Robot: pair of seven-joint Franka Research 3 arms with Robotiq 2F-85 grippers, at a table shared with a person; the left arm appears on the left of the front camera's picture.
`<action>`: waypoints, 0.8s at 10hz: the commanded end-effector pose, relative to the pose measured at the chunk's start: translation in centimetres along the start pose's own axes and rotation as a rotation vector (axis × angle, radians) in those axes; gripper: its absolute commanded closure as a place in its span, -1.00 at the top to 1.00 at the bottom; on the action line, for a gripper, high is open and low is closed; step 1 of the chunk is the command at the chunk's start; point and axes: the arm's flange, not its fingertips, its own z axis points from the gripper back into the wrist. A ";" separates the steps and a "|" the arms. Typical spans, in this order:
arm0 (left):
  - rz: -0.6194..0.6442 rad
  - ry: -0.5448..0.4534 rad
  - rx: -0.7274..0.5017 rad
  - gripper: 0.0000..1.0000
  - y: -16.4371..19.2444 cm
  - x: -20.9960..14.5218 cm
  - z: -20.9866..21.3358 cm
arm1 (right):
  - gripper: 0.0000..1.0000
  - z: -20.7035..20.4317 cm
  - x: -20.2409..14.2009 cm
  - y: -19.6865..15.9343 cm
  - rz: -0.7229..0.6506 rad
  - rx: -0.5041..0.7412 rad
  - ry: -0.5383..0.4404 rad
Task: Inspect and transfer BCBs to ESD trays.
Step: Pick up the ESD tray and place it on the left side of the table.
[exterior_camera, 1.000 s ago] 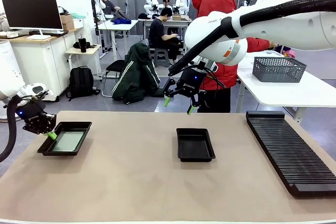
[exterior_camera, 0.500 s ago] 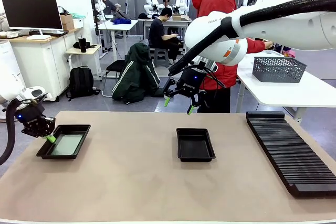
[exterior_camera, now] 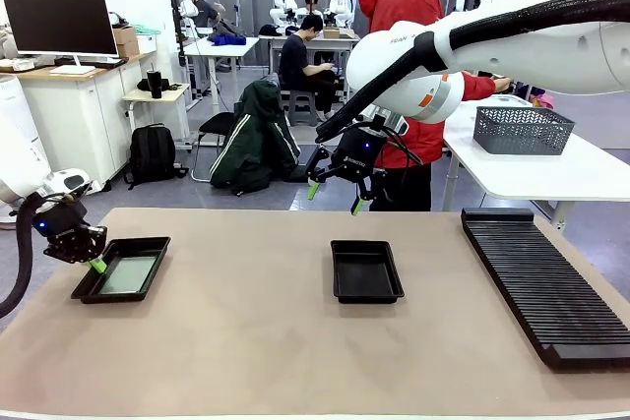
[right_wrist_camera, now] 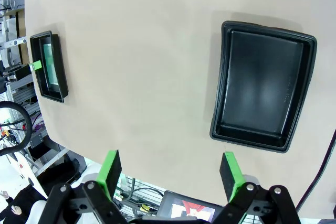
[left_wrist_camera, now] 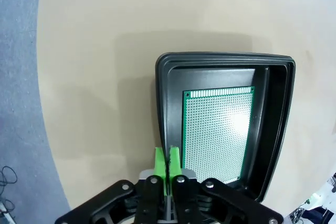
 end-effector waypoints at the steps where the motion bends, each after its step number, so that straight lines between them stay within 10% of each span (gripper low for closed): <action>1: 0.004 0.003 -0.003 -0.94 0.1 -0.1 0.1 | 1.00 -0.1 0.0 0.1 -0.006 -0.011 0.004; 4: 0.004 0.003 -0.003 -0.94 0.1 -0.1 0.1 | 1.00 -0.1 0.0 0.1 -0.006 -0.011 0.004; 8: -0.009 0.001 0.002 1.00 -0.1 0.0 0.7 | 1.00 -0.1 0.0 0.1 -0.006 -0.011 0.004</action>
